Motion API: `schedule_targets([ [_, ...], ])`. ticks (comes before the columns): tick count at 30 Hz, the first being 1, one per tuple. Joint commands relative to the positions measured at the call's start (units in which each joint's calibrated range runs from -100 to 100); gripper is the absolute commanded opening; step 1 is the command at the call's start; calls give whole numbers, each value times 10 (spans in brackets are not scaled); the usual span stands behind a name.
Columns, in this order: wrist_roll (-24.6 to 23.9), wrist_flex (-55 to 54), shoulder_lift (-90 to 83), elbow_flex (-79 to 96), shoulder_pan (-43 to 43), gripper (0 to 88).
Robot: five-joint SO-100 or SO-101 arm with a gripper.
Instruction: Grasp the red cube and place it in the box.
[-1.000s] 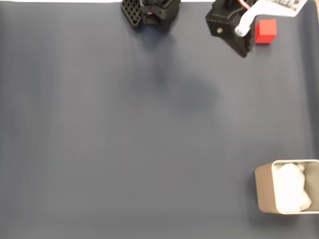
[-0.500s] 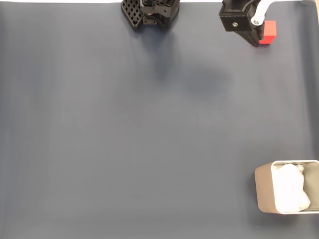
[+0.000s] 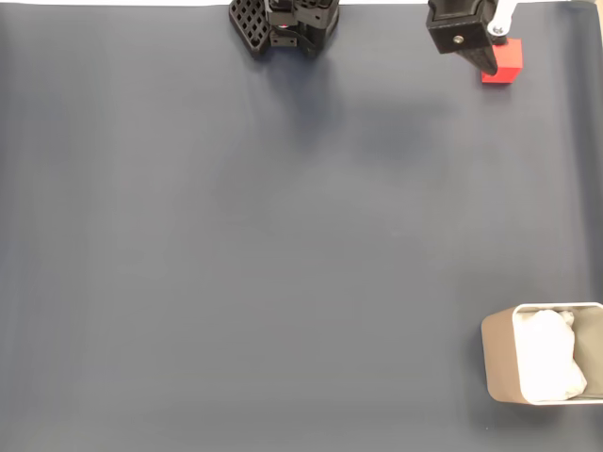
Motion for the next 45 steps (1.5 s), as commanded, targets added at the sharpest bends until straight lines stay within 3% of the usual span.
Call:
schedule_targets([
  [1, 1, -27, -24, 16, -15, 169],
  [26, 29, -177, -15, 155, -33, 325],
  [45, 31, -299, 112, 159, -47, 368],
])
